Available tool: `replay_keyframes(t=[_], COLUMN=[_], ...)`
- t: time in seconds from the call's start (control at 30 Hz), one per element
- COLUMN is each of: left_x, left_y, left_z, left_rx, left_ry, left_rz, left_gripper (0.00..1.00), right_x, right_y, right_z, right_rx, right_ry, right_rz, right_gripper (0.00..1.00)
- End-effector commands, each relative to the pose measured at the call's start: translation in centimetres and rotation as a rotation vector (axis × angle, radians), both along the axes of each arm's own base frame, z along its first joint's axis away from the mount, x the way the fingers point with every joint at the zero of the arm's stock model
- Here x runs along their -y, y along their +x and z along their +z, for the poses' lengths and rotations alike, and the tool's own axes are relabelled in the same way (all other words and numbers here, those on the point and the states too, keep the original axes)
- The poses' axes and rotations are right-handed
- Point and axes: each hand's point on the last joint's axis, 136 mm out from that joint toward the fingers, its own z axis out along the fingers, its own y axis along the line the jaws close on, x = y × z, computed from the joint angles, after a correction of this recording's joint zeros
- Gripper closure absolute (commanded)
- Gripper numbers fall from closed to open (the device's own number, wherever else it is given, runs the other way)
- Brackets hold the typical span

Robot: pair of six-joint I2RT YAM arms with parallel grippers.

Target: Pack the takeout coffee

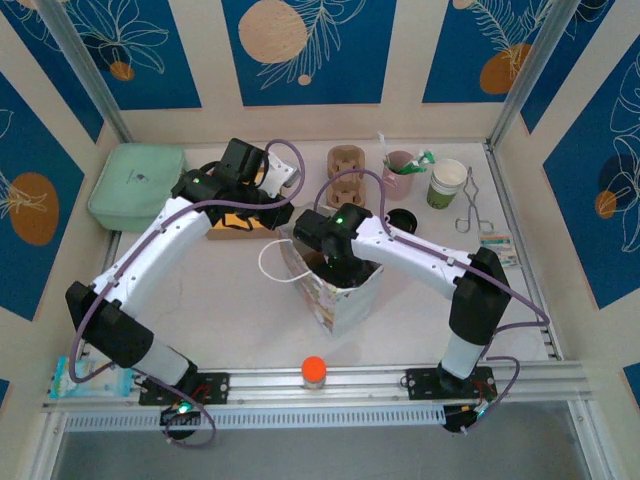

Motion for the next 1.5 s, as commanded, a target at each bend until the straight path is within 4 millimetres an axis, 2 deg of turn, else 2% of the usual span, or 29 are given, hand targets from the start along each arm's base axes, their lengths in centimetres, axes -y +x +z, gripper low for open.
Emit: replay_keyframes(t=[0.0,0.9,1.47], left_x=[0.0,-0.1,0.0], left_y=[-0.2,-0.1,-0.2], left_z=[0.6,0.5,0.7], left_rx=[0.015,0.017,0.017], left_ry=[0.007,0.013,0.001], left_rz=[-0.005,-0.002,-0.002], left_gripper=[0.88,0.89,0.89], right_x=[0.2,0.1,-0.1], right_y=[-0.9,-0.7,-0.7], right_z=[0.5,0.2,-0.9], right_rx=[-0.018,-0.023,-0.018], right_ry=[0.02,0.025,0.039], right_rz=[-0.012,-0.011,-0.009], right_gripper=[0.59,0.59,0.59])
